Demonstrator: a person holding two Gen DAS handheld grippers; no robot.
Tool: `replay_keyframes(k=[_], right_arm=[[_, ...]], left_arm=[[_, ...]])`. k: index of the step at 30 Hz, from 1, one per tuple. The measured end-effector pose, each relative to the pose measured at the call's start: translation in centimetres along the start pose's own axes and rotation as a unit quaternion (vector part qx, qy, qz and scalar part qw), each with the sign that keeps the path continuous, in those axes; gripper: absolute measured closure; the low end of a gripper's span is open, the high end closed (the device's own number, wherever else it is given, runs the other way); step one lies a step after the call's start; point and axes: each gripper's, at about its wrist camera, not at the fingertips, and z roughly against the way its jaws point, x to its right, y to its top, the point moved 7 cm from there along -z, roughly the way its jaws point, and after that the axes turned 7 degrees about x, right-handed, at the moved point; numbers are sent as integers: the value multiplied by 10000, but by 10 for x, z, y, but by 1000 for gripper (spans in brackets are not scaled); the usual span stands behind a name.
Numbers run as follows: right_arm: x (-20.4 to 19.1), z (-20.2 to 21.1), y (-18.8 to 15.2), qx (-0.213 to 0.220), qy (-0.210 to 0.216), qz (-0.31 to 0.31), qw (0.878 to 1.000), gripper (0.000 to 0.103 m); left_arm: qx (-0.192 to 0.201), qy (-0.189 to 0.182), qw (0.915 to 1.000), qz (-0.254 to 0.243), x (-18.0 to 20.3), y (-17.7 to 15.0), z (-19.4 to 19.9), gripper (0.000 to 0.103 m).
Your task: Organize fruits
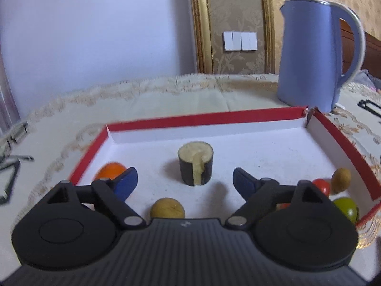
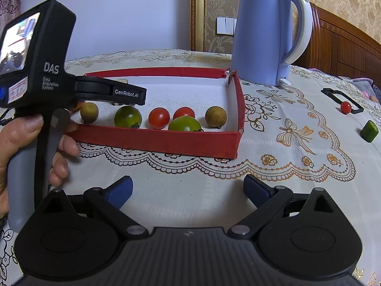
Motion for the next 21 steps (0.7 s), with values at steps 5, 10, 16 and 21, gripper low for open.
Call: replay_keyframes(k=[5, 10, 16, 21], right_arm=[[0, 0, 0, 0, -1, 2, 10000, 3], [0, 1, 0, 4, -6, 3, 10000, 3], [1, 8, 2, 137, -273, -196, 9993, 3], [-9, 29, 10, 345, -371, -426, 9978, 3]], left_arm=[[70, -39, 10000, -54, -9, -1, 22, 12], [282, 35, 9996, -88, -28, -5, 62, 1], [194, 81, 9997, 156, -48, -10, 102, 0], [226, 112, 9996, 105, -55, -15, 126, 0]])
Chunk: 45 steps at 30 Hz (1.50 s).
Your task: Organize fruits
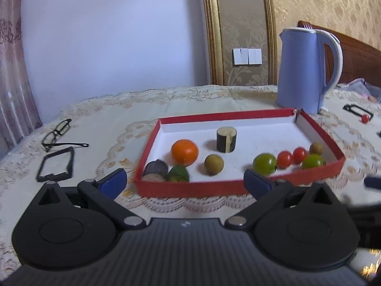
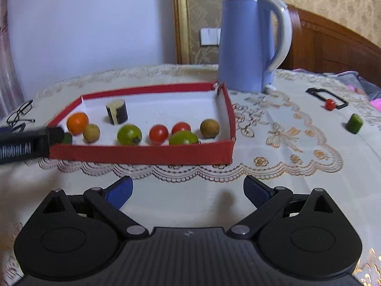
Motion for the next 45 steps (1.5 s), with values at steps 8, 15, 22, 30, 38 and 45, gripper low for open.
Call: replay_keyframes(k=[8, 15, 22, 30, 38, 45], right_arm=[[-21, 13, 2, 103, -211, 212, 9995, 3], [-33, 15, 0, 106, -422, 360, 9984, 3], [-36, 14, 0, 130, -471, 325, 9983, 3], [-37, 12, -1, 102, -468, 314, 9984, 3], [-39, 11, -2, 121, -529, 278, 9981, 3], [-37, 14, -5, 230, -672, 227, 9972, 3]], left_arm=[[-227, -79, 9994, 229, -13, -14, 18, 0], [-279, -50, 9993, 261, -23, -20, 16, 0], [-241, -49, 9996, 102, -24, -20, 16, 0], [-299, -93, 9994, 170, -24, -22, 14, 0], [-190, -23, 9998, 66, -24, -18, 17, 0], [-258, -67, 9996, 27, -21, -21, 14, 0]])
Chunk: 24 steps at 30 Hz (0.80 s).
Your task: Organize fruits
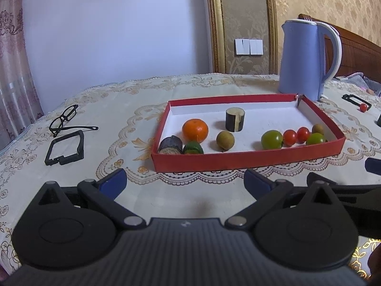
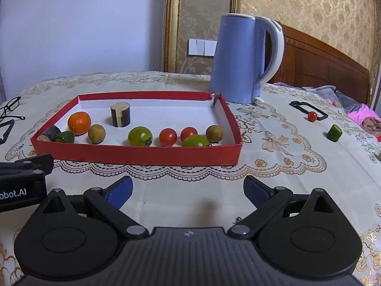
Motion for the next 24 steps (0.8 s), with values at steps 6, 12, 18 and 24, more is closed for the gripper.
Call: replay_keyframes(k=[6, 12, 18, 24], right_arm=[[4, -2, -3, -30, -52, -129, 9999, 3], [8, 0, -2, 26, -171, -190, 9997, 3], [12, 0, -1, 49, -217, -262, 9994, 3], [10, 1, 0, 82, -149, -278, 9995, 3]], left_arm=[[-24, -33, 10000, 6, 3, -1, -1, 0], [-86, 1, 10000, -8, 5, -3, -4, 0], [-56, 90, 9999, -28, 4, -3, -5, 0], [-60, 124, 9999, -93, 4, -5, -8, 0]])
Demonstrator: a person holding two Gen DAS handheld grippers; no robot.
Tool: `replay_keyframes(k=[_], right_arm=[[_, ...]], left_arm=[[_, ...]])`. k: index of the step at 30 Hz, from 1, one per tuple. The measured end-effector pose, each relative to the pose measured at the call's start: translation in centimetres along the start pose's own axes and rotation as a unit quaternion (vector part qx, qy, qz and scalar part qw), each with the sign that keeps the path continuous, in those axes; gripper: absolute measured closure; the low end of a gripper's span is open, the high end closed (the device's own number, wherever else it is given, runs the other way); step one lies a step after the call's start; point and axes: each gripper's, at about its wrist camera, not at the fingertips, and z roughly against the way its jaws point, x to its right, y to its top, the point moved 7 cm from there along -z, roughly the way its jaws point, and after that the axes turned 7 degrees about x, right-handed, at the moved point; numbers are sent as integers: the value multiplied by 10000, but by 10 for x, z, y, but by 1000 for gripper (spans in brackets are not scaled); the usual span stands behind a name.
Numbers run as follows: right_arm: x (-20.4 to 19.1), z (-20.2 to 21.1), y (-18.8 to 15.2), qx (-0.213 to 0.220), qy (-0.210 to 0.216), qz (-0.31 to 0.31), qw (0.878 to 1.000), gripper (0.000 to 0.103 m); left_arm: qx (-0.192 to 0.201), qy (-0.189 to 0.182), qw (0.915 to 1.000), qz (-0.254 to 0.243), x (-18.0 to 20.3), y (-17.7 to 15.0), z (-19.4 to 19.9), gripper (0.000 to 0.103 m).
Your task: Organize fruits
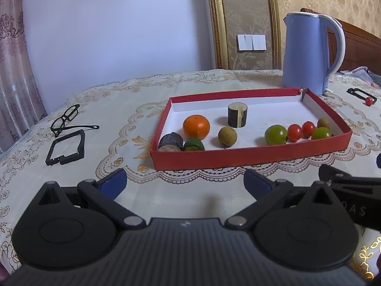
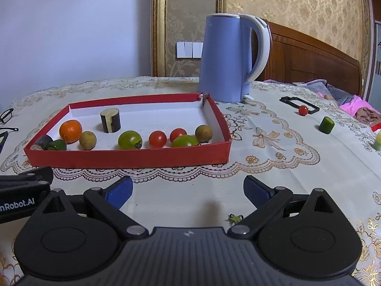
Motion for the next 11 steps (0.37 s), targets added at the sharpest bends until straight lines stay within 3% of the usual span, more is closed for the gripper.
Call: replay_keyframes(k=[11], right_arm=[[2, -4, -1, -15, -15, -17, 10000, 3]], left_arm=[[48, -19, 10000, -22, 3, 1, -3, 0]])
